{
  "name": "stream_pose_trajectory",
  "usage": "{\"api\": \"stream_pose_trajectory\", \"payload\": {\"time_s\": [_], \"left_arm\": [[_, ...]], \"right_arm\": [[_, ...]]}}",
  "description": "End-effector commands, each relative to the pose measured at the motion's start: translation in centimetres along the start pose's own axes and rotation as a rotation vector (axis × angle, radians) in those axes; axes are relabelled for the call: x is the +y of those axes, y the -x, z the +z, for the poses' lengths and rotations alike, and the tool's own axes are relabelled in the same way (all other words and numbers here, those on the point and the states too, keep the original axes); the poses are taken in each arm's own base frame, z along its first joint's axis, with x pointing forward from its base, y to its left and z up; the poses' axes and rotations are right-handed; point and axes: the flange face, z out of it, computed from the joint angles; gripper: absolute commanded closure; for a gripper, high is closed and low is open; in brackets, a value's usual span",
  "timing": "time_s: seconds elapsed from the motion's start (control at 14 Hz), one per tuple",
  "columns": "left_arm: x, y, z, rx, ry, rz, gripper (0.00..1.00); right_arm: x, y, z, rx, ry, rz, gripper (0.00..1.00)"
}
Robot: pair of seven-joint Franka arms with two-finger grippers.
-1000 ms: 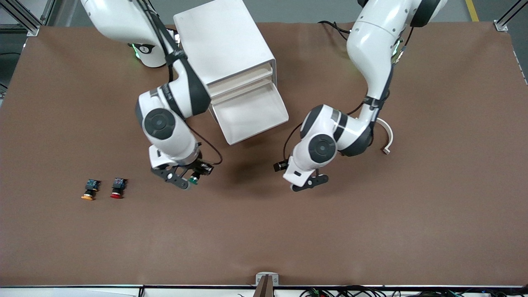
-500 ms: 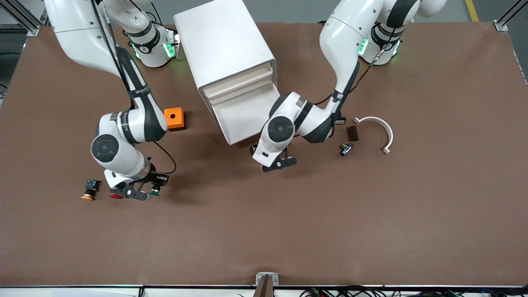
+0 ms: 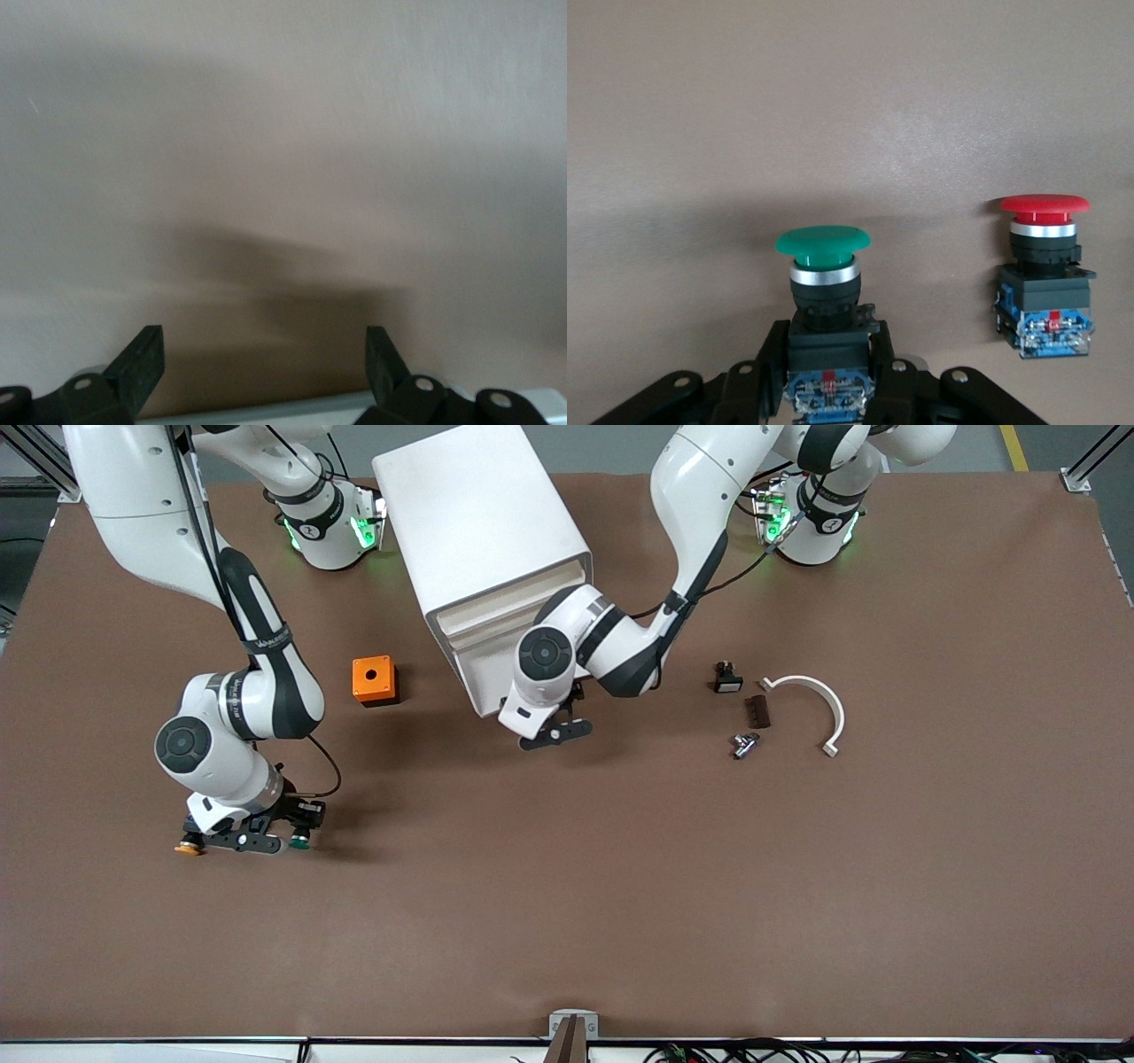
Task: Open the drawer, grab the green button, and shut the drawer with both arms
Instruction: 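Carry the green button toward the red button while the left gripper closes drawer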
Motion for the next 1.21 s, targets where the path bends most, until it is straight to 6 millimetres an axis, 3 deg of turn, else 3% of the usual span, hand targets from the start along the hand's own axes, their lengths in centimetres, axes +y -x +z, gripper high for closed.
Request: {"api": "stream_pose_trajectory", "payload": {"time_s": [0.0, 0.14, 0.43, 0.71, 0.86, 0.93, 1.0, 1.07, 1.14], "left_arm": [[0.9, 3.0, 0.4, -0.041, 0.016, -0.006, 0.01], [1.6, 5.2, 1.3, -0.054, 0.006, 0.002, 0.01], [2.2, 7.2, 1.6, -0.076, 0.006, -0.017, 0.01], [2.2, 7.9, 2.0, -0.088, -0.001, -0.024, 0.01], [1.9, 7.1, 1.8, -0.087, 0.001, -0.042, 0.01], [1.8, 6.5, 1.4, -0.081, 0.006, -0.05, 0.01], [1.4, 5.1, 0.8, -0.075, 0.013, -0.066, 0.01], [0.9, 3.3, -0.7, -0.067, 0.027, -0.086, 0.01], [0.1, 1.0, -2.4, -0.057, 0.042, -0.113, 0.0]], "right_arm": [[0.8, -0.2, 1.5, -0.006, -0.009, 0.0, 0.99], [0.7, -0.1, 1.8, -0.01, -0.009, 0.003, 0.99], [-1.1, 0.7, 2.1, -0.026, -0.015, -0.01, 0.99], [-1.9, 0.8, 2.0, -0.03, -0.04, 0.005, 0.99], [-1.9, 0.9, 2.0, -0.033, -0.04, 0.005, 0.98], [-1.8, 0.9, 2.1, -0.036, -0.039, 0.007, 0.92], [-1.6, 0.8, 2.0, -0.034, -0.039, 0.008, 0.8], [-1.5, 0.7, 2.0, -0.033, -0.04, 0.005, 0.63], [-1.4, 0.6, 1.9, -0.031, -0.04, 0.002, 0.38]]}}
